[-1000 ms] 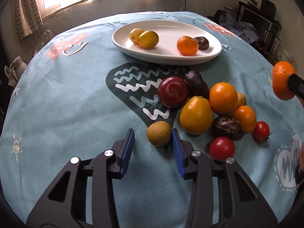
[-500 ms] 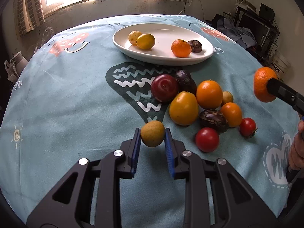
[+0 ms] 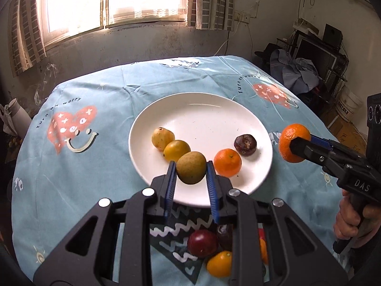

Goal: Organize fruits
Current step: 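Release both fruits onto the white plate and withdraw both tools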

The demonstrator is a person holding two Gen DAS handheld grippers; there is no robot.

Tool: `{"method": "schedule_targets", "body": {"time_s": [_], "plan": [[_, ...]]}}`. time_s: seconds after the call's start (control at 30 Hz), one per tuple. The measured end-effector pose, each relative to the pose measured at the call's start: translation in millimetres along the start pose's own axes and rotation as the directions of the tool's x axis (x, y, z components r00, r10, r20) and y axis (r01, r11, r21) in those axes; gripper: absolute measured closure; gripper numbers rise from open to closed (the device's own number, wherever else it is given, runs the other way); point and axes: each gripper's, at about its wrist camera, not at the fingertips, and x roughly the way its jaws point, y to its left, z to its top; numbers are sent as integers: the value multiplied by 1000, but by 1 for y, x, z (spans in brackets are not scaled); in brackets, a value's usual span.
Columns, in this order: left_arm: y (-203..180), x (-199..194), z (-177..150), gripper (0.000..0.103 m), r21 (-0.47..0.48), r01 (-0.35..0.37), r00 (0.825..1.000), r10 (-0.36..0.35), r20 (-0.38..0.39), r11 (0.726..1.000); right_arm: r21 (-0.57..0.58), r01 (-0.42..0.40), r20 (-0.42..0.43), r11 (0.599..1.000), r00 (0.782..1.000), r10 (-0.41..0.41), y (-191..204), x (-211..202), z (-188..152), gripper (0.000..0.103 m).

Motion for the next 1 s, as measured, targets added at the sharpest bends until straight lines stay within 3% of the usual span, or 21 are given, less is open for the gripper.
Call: {"method": "schedule_targets", "body": {"time_s": [0.17, 0.37, 0.4, 0.43, 0.47, 0.5, 0.7, 0.87, 1.0], "plan": [[-3, 52, 5, 78, 8, -23, 998, 23, -64, 1000, 12, 38, -100, 999, 994, -36, -15, 51, 2, 59], [0, 68, 2, 75, 10, -29, 996, 30, -88, 1000, -26, 52, -138, 998, 989, -56, -11, 66, -1, 57], [1, 66, 2, 51, 5, -47, 995, 47, -87, 999, -34, 58, -141, 998, 988, -63, -9, 65, 0, 47], [2, 61, 3, 14, -7, -75, 995, 74, -73, 997, -43, 72, -131, 996, 988, -77, -6, 59, 1, 41], [2, 52, 4, 9, -28, -106, 994, 105, -32, 994, -52, 93, -99, 994, 990, -97, -3, 51, 3, 38], [3, 39, 3, 9, -42, -114, 993, 114, 9, 993, -65, 101, -73, 993, 992, -106, 2, 39, 4, 38], [1, -39, -24, 3, -79, -90, 993, 96, 71, 993, -160, 92, -27, 983, 995, -97, 37, -34, -15, 38], [-1, -76, -86, 2, -153, -80, 995, 88, 49, 985, -242, 130, -54, 962, 988, -147, 54, -70, -75, 38], [-7, -83, -142, 2, -184, -65, 997, 70, 22, 981, -221, 126, -131, 967, 979, -157, 56, -74, -118, 38]]}}
